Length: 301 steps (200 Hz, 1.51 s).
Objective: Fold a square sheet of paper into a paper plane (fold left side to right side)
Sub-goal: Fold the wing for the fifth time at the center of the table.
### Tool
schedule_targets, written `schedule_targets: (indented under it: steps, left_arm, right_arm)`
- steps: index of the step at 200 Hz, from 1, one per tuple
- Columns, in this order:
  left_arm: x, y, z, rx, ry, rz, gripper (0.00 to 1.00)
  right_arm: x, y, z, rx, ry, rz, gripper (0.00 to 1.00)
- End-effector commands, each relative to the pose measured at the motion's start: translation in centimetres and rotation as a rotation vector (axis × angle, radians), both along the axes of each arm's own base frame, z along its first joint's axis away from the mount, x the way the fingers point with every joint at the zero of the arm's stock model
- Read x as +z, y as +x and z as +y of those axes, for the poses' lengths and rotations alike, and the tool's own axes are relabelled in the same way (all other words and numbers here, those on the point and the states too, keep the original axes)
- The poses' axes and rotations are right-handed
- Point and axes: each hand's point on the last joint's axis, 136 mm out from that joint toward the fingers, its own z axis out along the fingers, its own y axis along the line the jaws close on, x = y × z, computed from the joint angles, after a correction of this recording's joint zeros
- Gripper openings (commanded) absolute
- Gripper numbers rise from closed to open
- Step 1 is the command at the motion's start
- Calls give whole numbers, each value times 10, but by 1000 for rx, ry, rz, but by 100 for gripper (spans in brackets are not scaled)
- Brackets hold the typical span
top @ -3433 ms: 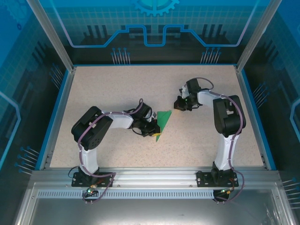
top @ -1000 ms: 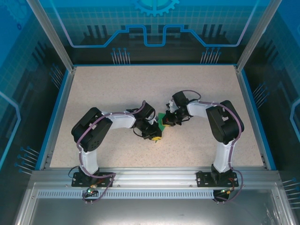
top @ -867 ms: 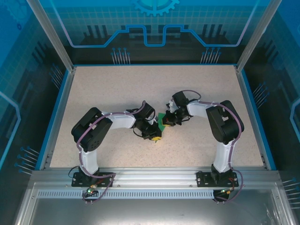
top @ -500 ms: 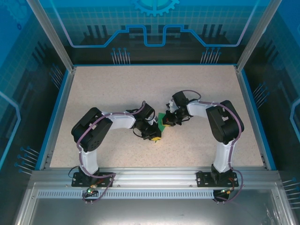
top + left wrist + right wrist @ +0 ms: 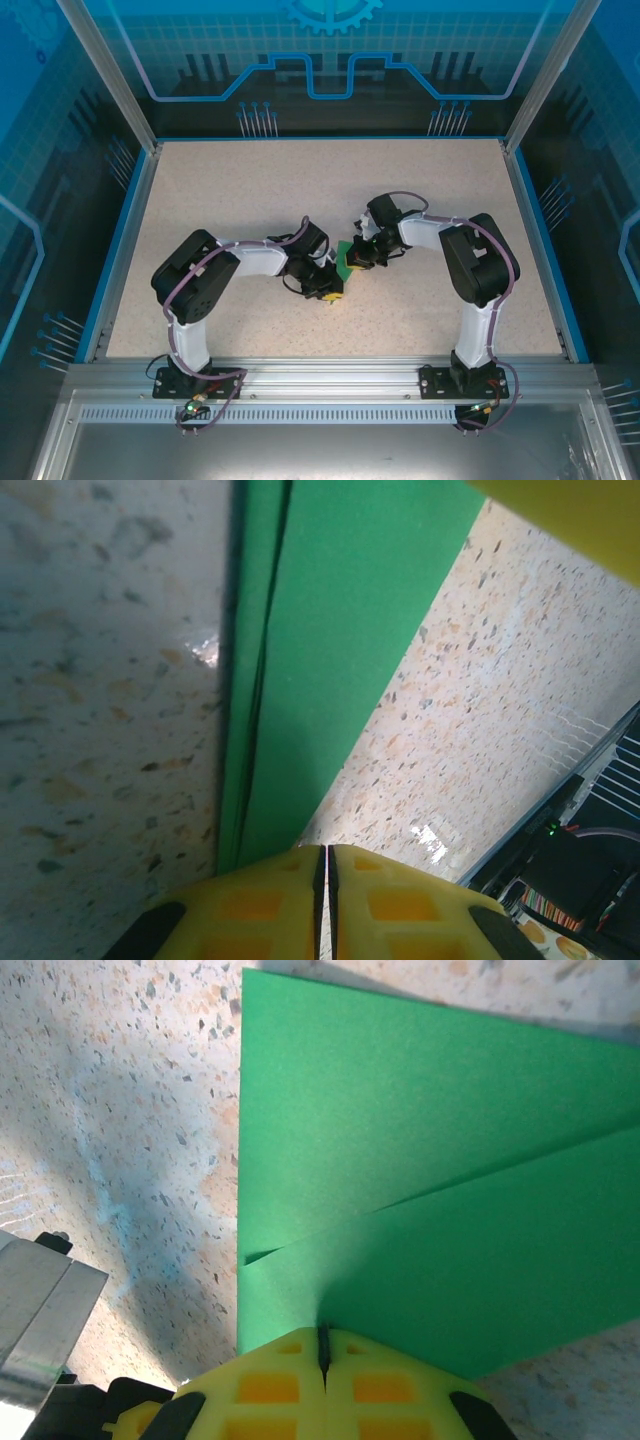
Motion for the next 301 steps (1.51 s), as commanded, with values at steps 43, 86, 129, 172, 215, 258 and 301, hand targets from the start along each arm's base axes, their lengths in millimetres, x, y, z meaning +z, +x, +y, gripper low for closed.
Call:
schedule_targets:
  steps: [43,86,129,172,215,258,301]
  left_arm:
    - [-8,-7,21,55,35,53,13]
    - [-9,-6,28,82,18,62,13]
    - [-16,-12,36,100,16,86,12]
    - [-22,-21,47,116,28,105,12]
    - [-15,-27,52,79,43,95,10]
    - [5,-27,59,24,84,40,10]
    - [48,-1,37,25,-10,-47,10]
  right_arm:
    - [-40,-23,-30,4,-189,110,0]
    - [-42,-25,-34,14,-217,119,0]
    - [-43,-25,-35,16,-227,124,0]
    - [-42,-24,-37,17,-236,121,0]
    - [-41,-24,-38,17,-242,121,0]
    - [-40,-24,-38,17,-245,118,0]
    - [-40,-23,-38,15,-243,114,0]
